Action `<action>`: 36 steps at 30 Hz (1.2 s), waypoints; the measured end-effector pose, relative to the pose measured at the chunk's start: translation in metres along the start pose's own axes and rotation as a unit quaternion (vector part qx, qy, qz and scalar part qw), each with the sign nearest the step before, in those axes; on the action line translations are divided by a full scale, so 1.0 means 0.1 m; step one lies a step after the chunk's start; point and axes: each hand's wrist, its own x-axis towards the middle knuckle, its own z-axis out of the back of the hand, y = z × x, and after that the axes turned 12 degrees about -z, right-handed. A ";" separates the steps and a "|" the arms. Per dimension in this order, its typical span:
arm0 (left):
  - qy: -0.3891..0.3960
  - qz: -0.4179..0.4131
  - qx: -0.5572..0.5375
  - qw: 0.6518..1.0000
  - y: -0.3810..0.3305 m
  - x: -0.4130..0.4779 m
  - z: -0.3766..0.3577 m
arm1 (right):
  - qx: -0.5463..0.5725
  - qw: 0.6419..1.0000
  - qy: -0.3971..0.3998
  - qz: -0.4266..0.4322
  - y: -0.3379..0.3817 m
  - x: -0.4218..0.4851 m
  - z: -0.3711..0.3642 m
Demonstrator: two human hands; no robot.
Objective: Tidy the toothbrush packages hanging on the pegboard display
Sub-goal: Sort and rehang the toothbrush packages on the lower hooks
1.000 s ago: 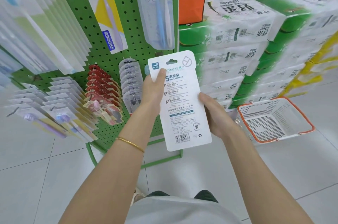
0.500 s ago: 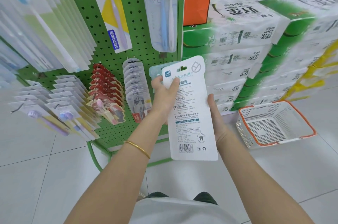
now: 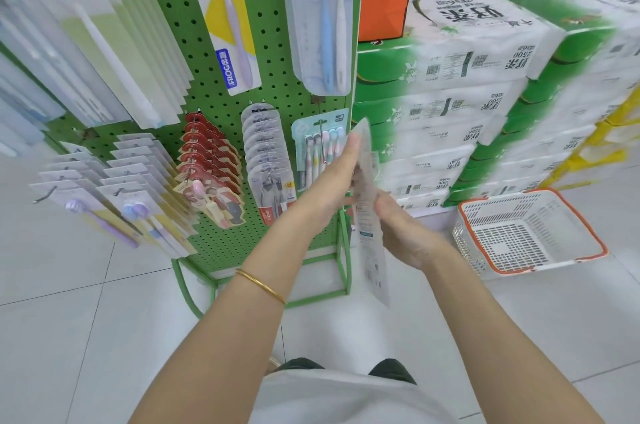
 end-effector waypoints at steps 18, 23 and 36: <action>-0.130 0.043 -0.005 0.991 0.54 0.16 0.48 | -0.029 0.964 -0.263 0.009 -0.27 0.61 0.02; -0.139 0.071 0.126 0.980 0.61 0.23 0.59 | -0.009 0.959 -0.285 0.010 -0.33 0.76 0.05; 0.004 0.137 0.360 0.923 0.54 0.37 0.71 | -0.058 0.950 -0.304 0.030 -0.13 1.24 0.17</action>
